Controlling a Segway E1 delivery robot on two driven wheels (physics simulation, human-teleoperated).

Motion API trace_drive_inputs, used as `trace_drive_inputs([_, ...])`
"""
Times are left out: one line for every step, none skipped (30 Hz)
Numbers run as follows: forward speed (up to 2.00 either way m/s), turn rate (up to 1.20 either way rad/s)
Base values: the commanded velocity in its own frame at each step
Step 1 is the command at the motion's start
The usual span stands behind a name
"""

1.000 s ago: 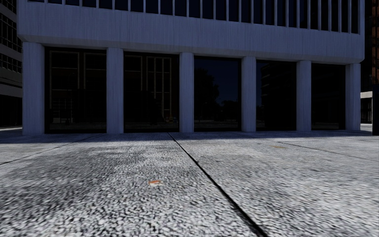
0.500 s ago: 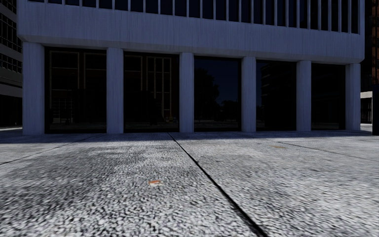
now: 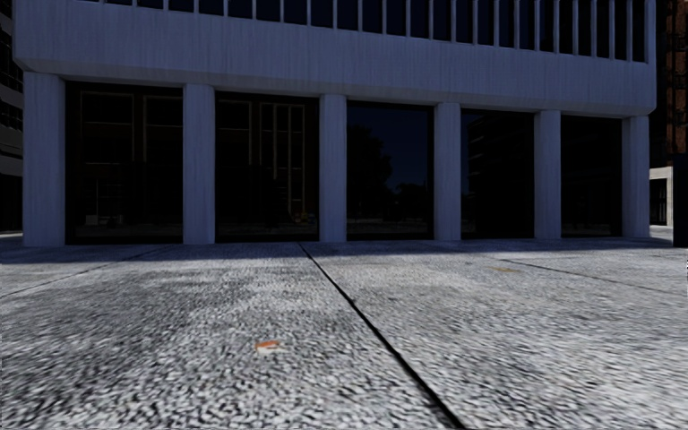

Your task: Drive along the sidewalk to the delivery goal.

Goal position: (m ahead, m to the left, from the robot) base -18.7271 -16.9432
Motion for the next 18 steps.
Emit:
trace_drive_inputs([0.99,-0.27])
trace_drive_inputs([0.99,-0.27])
trace_drive_inputs([1.0,-0.27])
trace_drive_inputs([1.01,-0.27])
trace_drive_inputs([1.01,-0.27])
trace_drive_inputs([1.01,-0.27])
trace_drive_inputs([1.01,-0.27])
trace_drive_inputs([1.01,-0.27])
trace_drive_inputs([1.01,-0.27])
trace_drive_inputs([1.01,-0.27])
trace_drive_inputs([1.01,-0.27])
trace_drive_inputs([1.01,-0.27])
trace_drive_inputs([1.01,-0.27])
trace_drive_inputs([1.01,-0.27])
trace_drive_inputs([1.01,-0.27])
trace_drive_inputs([1.01,-0.27])
trace_drive_inputs([1.01,-0.27])
trace_drive_inputs([1.01,-0.27])
